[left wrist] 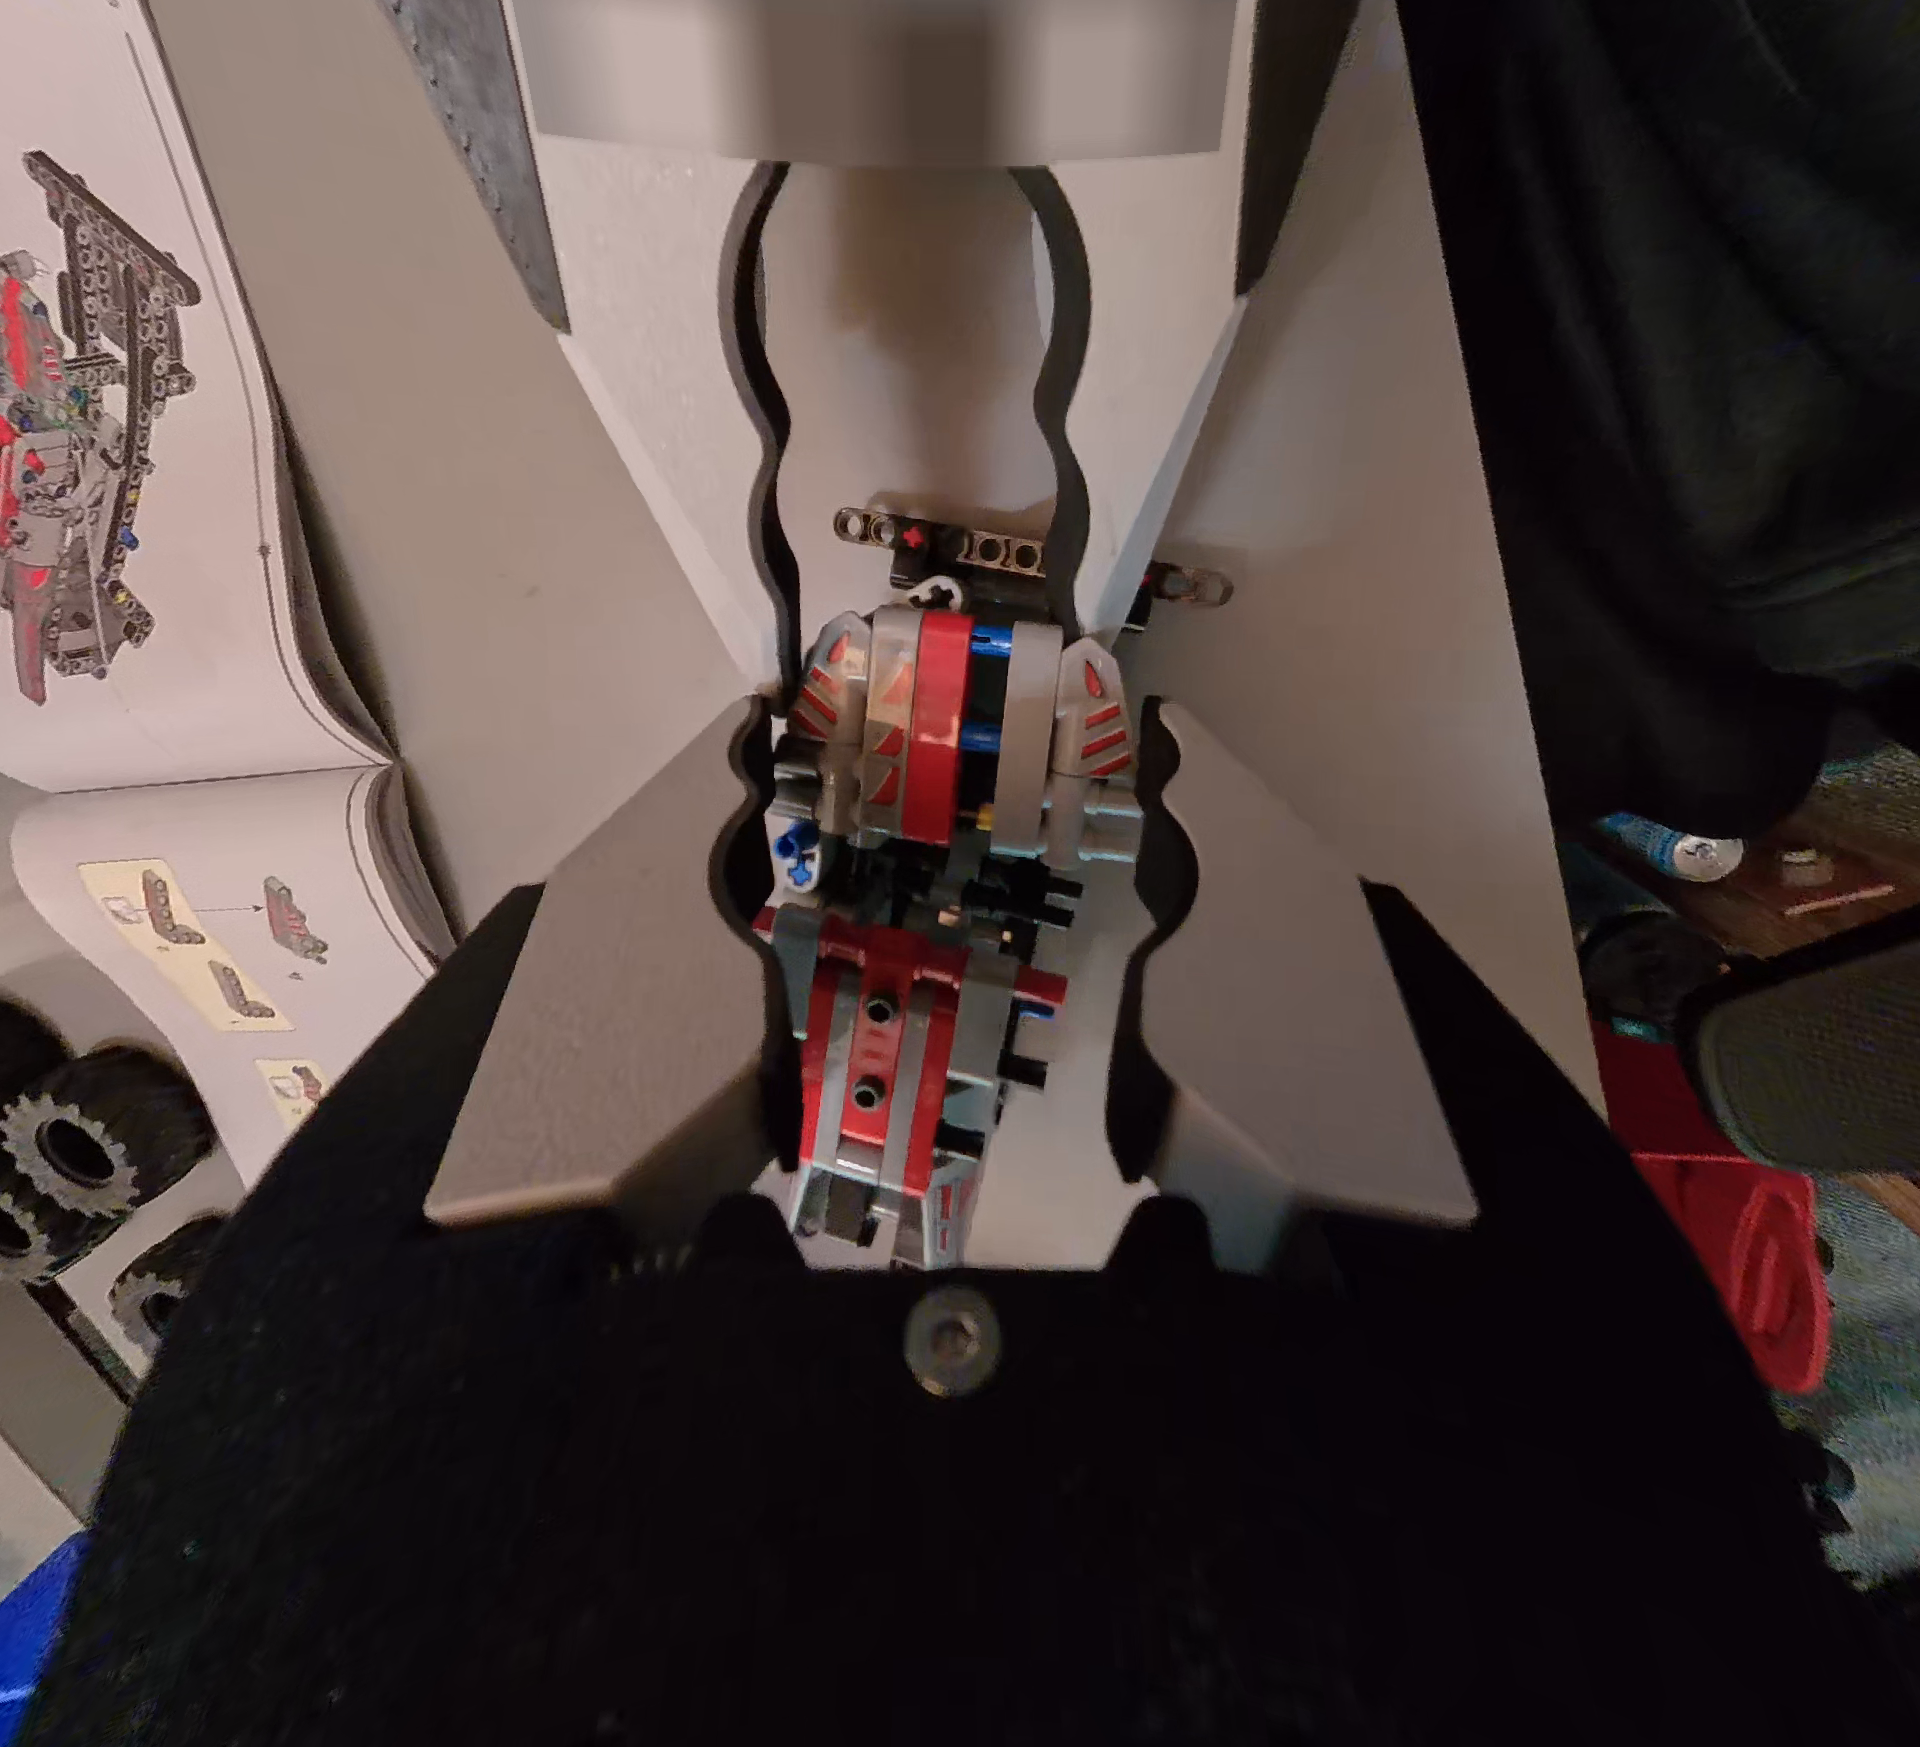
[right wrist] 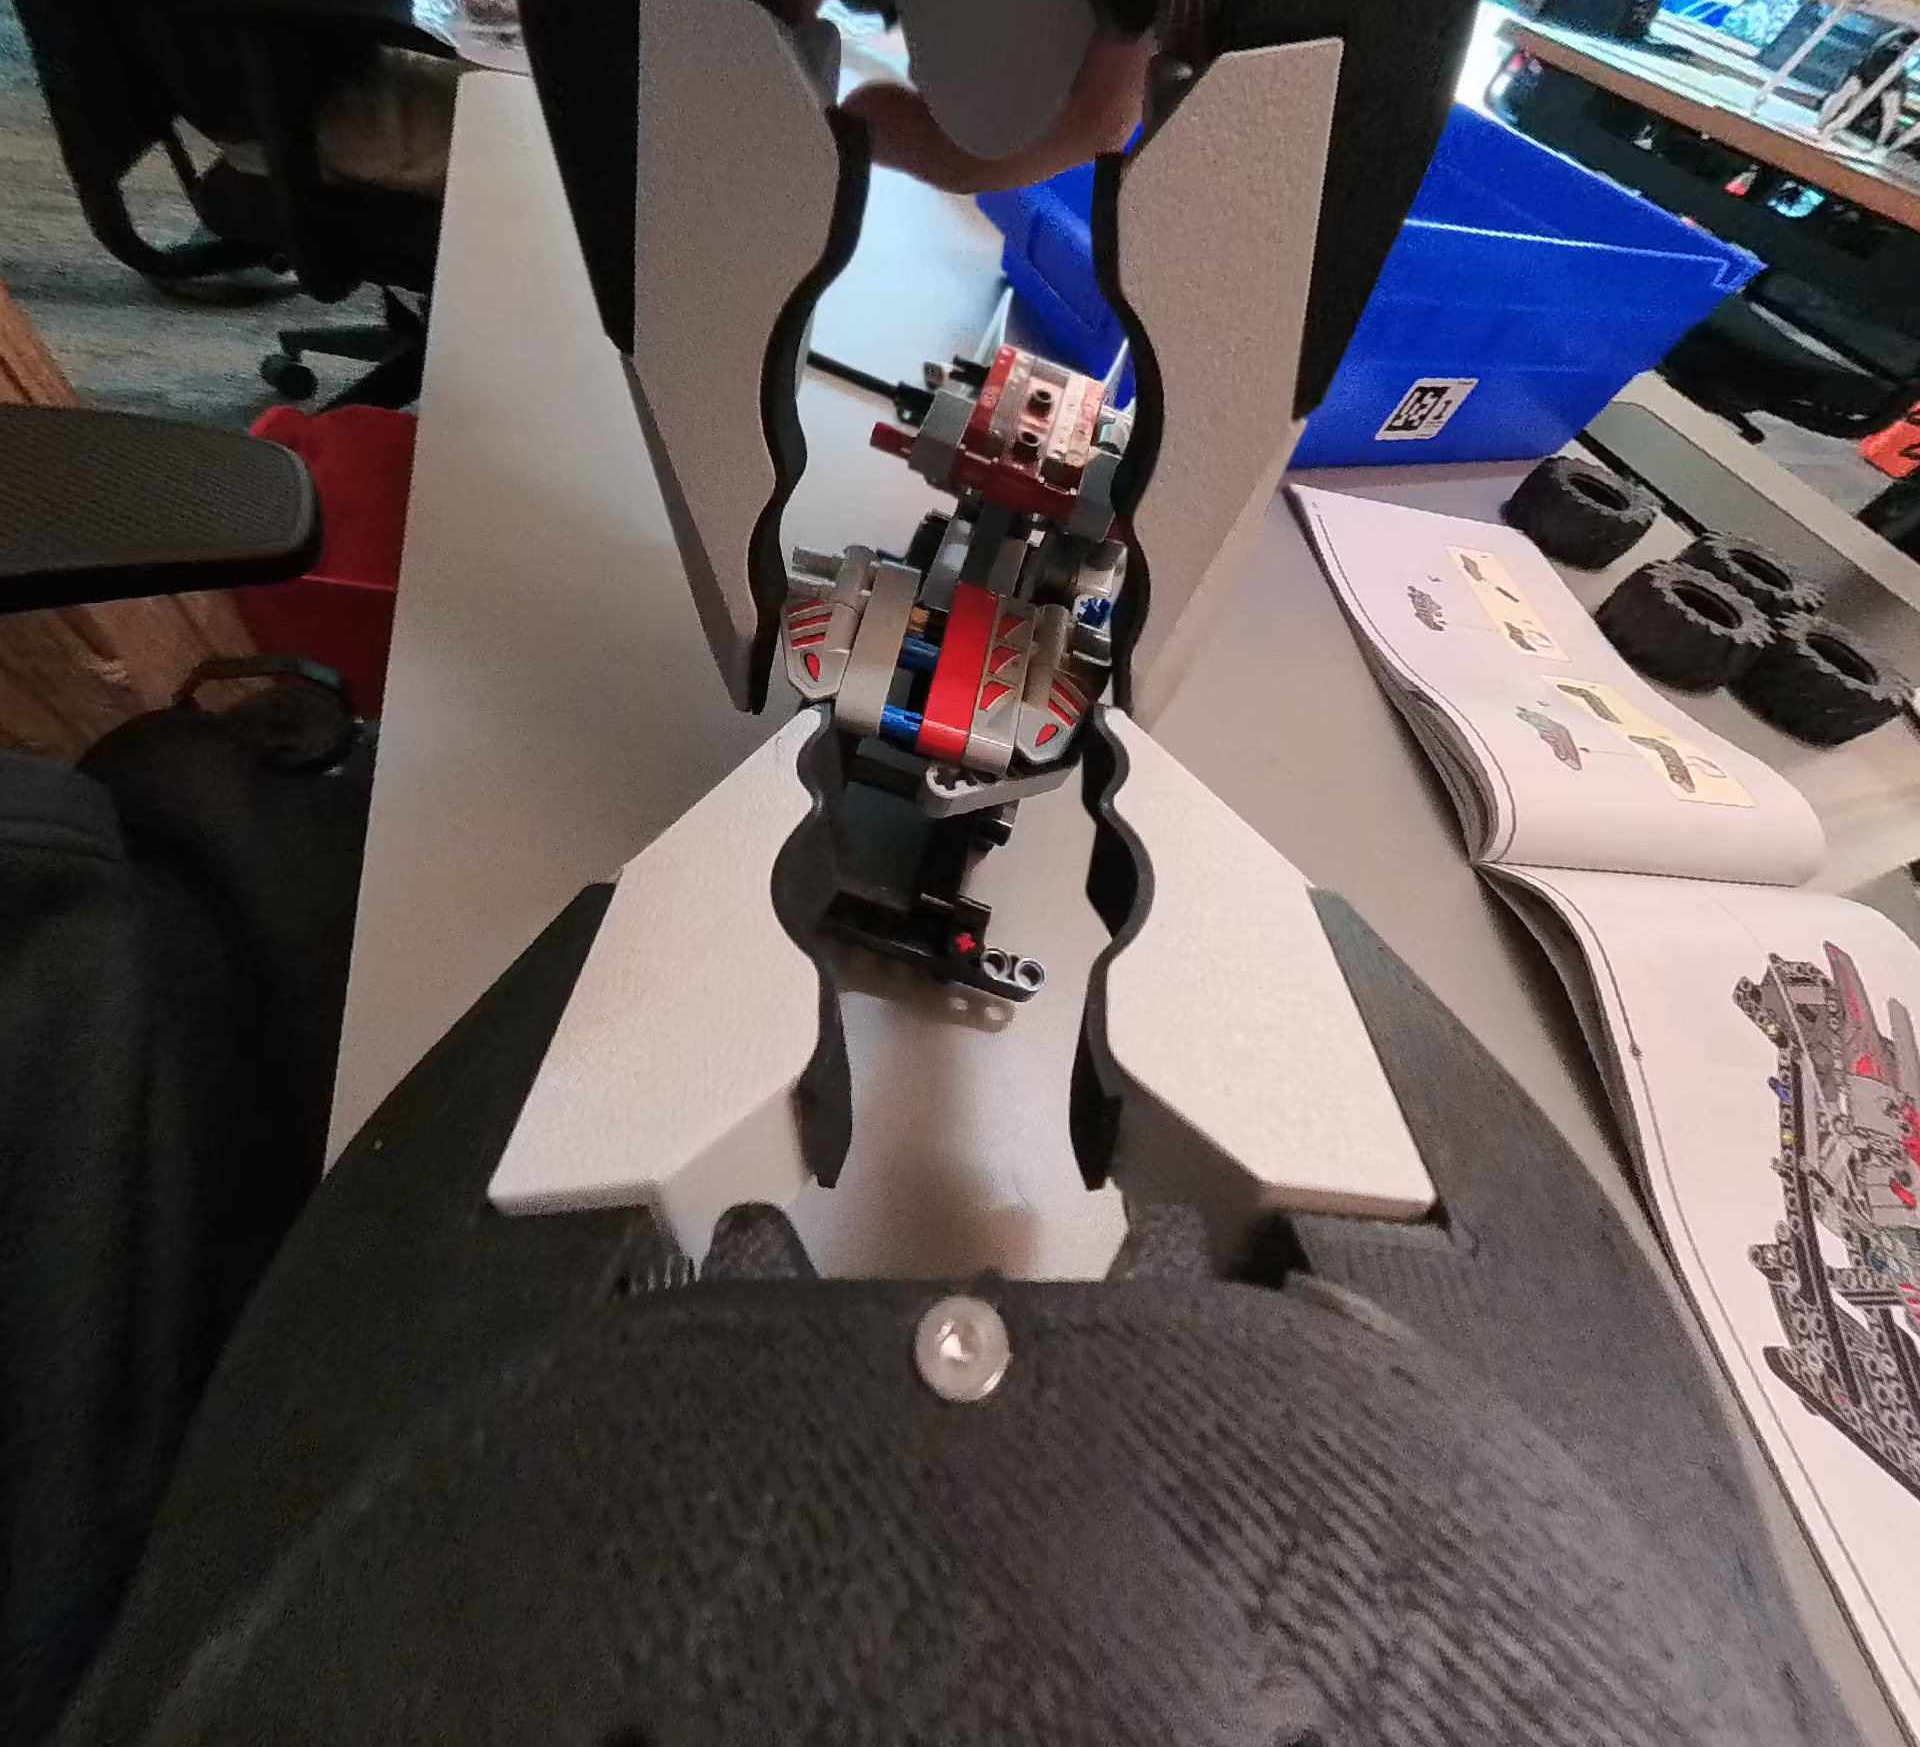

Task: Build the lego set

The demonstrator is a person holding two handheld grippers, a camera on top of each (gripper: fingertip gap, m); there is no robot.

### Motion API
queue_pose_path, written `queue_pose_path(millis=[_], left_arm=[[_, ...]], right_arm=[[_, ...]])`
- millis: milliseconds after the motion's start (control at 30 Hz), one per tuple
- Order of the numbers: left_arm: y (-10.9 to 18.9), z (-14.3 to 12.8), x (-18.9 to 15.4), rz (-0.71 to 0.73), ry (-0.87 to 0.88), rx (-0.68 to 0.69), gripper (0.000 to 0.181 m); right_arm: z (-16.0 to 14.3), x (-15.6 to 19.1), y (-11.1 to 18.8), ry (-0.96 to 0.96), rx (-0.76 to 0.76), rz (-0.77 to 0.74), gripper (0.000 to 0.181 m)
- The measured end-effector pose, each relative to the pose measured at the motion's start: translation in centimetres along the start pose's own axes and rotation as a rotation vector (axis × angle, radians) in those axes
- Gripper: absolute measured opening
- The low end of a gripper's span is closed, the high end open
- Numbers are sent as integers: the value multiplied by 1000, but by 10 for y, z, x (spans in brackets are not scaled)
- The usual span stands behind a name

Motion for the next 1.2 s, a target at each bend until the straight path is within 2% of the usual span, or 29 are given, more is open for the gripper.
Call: queue_pose_path(millis=[333,567,967,1033,1067,1200], left_arm=[[2,-1,-4,-7,-23,45,68],[3,-2,-7,-9,-40,40,65],[3,-1,-10,-27,-6,34,66],[4,-1,-10,-27,-9,28,66],[4,-1,-10,-24,-10,24,66],[3,1,-12,-24,-15,19,66]], right_arm=[[1,3,0,30,-8,22,46],[0,4,-1,87,-5,-26,40],[1,9,0,9,7,-7,43],[2,12,1,4,2,20,47],[2,16,3,-17,-2,79,59],[3,15,6,-54,-15,114,56]])
Point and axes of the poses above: each gripper's, where its closed fingertips meet, y back along the fingers, z out of its top, x = y × z across the jaws, the point moved 3 cm from there along y, back along the fingers, and after that the axes turned 4 degrees about x, right-handed, at the moved point
